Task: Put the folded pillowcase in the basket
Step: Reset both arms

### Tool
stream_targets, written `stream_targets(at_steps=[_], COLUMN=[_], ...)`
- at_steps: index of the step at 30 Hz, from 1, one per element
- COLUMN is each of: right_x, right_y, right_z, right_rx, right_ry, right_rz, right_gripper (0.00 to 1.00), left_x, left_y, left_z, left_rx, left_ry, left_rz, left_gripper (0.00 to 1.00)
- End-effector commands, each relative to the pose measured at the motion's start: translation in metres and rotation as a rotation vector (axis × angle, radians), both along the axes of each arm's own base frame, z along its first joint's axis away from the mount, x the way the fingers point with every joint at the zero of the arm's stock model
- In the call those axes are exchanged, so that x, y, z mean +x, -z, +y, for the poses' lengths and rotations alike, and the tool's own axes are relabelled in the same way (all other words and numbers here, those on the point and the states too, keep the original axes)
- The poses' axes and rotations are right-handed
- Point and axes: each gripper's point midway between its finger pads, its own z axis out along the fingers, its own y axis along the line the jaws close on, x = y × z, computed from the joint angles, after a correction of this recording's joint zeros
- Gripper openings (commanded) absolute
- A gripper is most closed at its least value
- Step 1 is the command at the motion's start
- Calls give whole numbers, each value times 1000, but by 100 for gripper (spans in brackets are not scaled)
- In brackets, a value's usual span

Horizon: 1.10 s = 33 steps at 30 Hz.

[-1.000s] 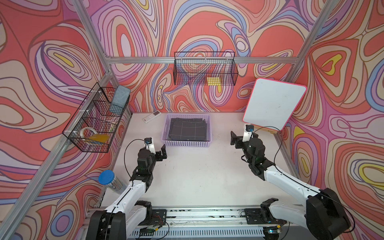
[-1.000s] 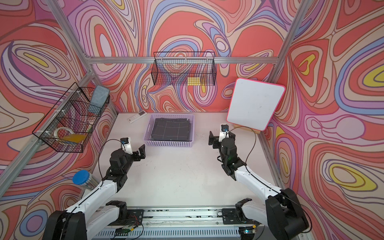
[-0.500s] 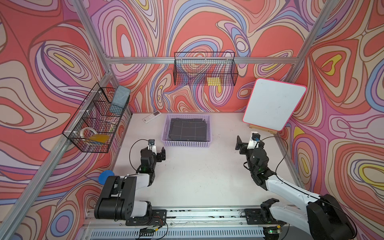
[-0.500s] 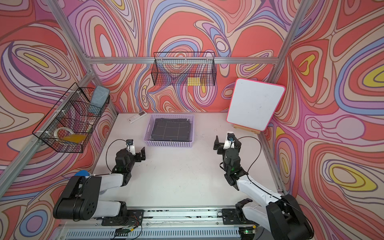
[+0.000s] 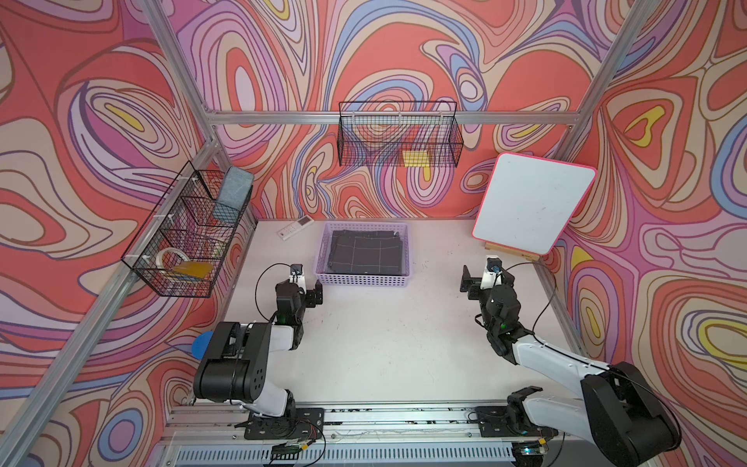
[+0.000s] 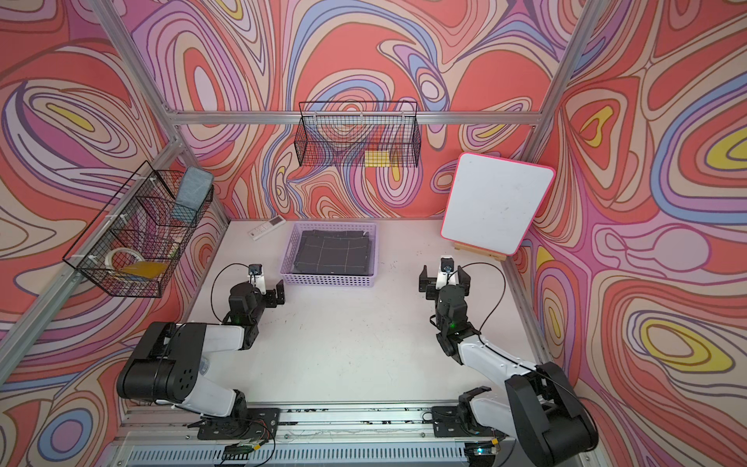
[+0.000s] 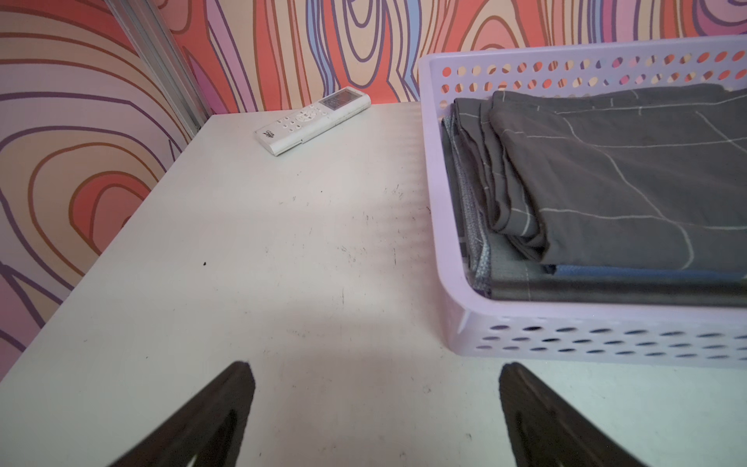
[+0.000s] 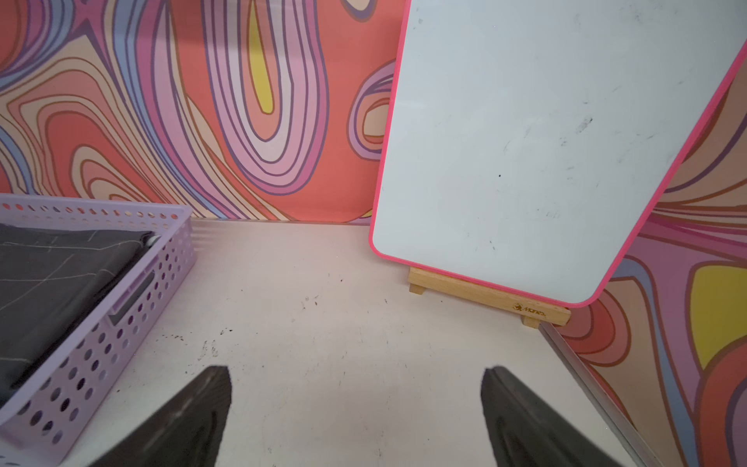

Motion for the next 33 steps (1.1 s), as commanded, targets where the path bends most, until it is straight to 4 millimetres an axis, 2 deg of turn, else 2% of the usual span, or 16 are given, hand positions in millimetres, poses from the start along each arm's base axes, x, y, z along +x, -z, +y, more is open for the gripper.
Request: stream_targets(at_steps=[1, 6, 14, 15, 17, 19, 33], right_x=[10, 24, 42, 45, 55, 56, 55], right_y=[-1, 24, 80, 87, 89, 91, 90], right_z=[-17, -35, -36, -37, -36, -39, -43], right_rx=[2, 61, 97, 101, 115, 136, 127], right_ry=[15, 14, -18, -14, -33, -36, -23], right_rz=[-1, 22, 34, 82, 111, 131, 122], right_gripper=[98, 98, 98, 98, 98, 98, 98], left_x=[0, 0, 0, 0, 0, 0, 0], left_y=[1, 1, 1, 1, 1, 1, 1], left_z=[4, 4, 4, 4, 4, 4, 4], left_rx=[-3, -3, -2, -3, -3, -3, -2], left_ry=[-17, -17, -16, -17, -16, -16, -15], left_rz=[1, 3, 3, 2, 2, 3, 4], left_gripper=[99, 99, 99, 99, 99, 99, 99])
